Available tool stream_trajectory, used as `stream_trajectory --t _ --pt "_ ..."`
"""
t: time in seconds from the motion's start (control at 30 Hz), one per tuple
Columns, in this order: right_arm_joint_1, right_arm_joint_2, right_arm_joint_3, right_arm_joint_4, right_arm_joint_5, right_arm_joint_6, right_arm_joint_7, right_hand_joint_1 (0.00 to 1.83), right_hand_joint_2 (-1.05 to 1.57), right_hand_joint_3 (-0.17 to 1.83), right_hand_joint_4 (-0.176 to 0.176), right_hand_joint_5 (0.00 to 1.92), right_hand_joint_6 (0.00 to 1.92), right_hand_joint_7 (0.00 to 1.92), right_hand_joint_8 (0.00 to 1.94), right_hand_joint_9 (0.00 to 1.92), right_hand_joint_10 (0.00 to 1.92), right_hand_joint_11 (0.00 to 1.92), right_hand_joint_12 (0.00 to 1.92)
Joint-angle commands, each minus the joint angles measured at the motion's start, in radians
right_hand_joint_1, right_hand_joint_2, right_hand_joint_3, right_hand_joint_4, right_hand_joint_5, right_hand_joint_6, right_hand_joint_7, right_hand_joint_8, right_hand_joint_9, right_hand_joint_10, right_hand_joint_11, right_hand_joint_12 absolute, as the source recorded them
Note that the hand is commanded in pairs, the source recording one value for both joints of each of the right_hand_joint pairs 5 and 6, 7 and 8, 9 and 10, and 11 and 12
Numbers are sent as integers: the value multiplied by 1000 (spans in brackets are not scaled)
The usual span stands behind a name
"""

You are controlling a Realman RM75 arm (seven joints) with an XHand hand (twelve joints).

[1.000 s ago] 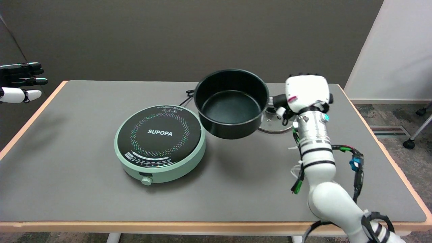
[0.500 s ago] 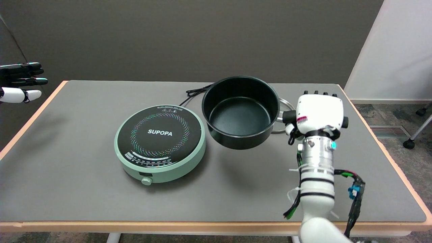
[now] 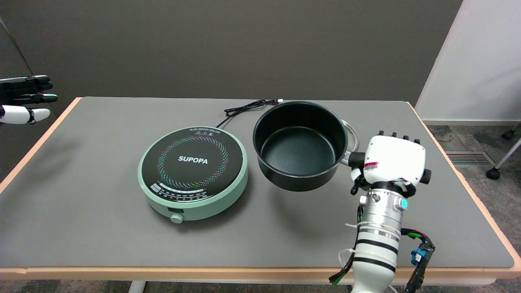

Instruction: Place the pot onto the table.

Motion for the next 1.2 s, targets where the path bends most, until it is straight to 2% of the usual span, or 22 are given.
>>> stream_trajectory --t 0.03,0.27,0.73,1.2 --pt "13 -18 -43 -38 126 156 -3 984 1203 791 -44 1920 1920 1920 1920 1920 1920 1920 1920" --pt "34 -5 -24 -35 206 150 -3 984 1204 797 -44 1920 1920 1920 1920 1920 1920 1920 1920" --pt "34 1 -22 -51 273 159 -2 983 1201 811 -45 1920 1920 1920 1920 1920 1920 1920 1920" --pt "12 -1 -44 -91 251 196 -1 978 1161 895 -44 1920 1920 1920 1920 1920 1920 1920 1920"
